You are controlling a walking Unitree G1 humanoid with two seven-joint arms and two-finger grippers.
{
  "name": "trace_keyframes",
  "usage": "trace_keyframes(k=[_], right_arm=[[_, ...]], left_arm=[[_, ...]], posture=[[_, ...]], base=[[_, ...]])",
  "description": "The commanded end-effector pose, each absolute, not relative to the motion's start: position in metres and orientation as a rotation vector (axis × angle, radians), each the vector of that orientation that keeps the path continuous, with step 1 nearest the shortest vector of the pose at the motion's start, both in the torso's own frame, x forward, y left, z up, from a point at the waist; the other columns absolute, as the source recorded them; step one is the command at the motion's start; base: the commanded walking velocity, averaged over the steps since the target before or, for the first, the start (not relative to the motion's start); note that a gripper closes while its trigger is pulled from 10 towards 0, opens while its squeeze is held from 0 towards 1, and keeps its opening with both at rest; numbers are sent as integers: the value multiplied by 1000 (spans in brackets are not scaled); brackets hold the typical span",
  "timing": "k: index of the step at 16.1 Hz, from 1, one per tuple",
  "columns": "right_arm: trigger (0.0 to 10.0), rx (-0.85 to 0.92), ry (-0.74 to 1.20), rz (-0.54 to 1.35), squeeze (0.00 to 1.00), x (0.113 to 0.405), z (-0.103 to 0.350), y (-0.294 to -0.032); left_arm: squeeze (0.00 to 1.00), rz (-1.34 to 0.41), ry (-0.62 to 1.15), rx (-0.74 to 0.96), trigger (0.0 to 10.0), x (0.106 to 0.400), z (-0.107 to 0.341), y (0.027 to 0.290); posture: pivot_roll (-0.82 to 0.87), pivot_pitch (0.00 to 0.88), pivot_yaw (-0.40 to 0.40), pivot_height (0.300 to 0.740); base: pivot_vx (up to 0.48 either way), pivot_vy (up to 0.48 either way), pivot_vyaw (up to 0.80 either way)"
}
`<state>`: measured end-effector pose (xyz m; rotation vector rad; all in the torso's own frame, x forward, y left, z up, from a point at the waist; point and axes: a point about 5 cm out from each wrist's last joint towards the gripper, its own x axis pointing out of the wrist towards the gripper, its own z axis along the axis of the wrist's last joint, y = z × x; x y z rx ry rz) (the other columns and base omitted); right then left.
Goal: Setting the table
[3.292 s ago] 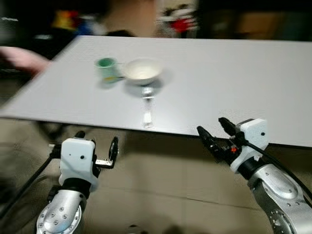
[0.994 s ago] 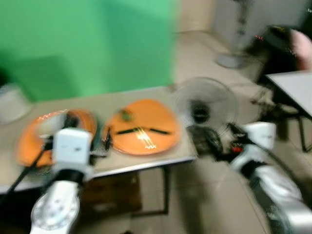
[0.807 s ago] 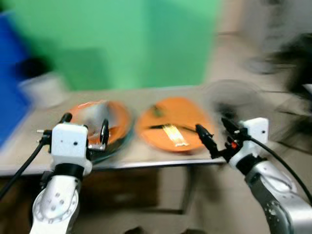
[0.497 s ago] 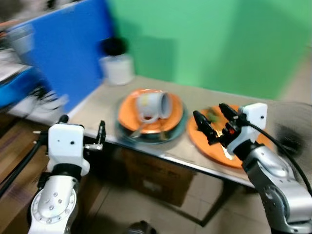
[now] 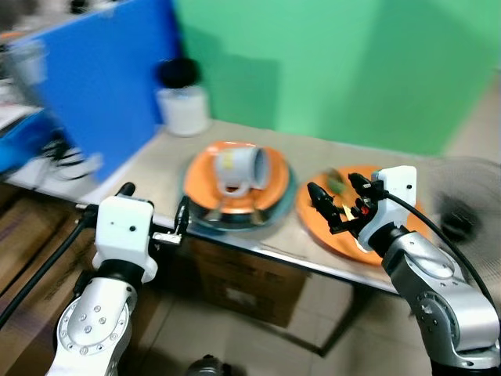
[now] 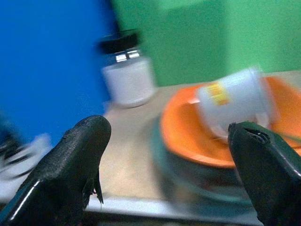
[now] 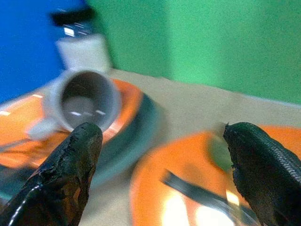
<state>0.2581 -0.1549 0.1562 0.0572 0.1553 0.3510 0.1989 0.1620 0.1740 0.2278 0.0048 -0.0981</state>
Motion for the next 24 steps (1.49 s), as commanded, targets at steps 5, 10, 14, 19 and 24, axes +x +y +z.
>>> trace_keyframes(k=[5,10,14,19,24], right_arm=[[10000,-34,292,363,0,281,155,-142],[10000,-76,482,394,0,328,140,-110],[10000,-118,513,385,0,352,139,-97],[2000,-146,548,355,0,371,132,-82],[0,-127,601,312,0,374,120,-90]], left_arm=[[0,-334,40,228,10000,199,172,145],[0,-634,90,185,10000,191,172,124],[0,-676,111,196,10000,190,170,123],[0,-677,136,207,10000,185,168,127],[0,-686,143,208,10000,183,167,125]], posture=[[-1,56,28,740],[-14,52,40,740],[-13,48,34,740],[1,51,21,740],[7,49,13,740]], base=[[0,0,-480],[0,0,0],[0,0,0],[0,0,0],[0,0,0]])
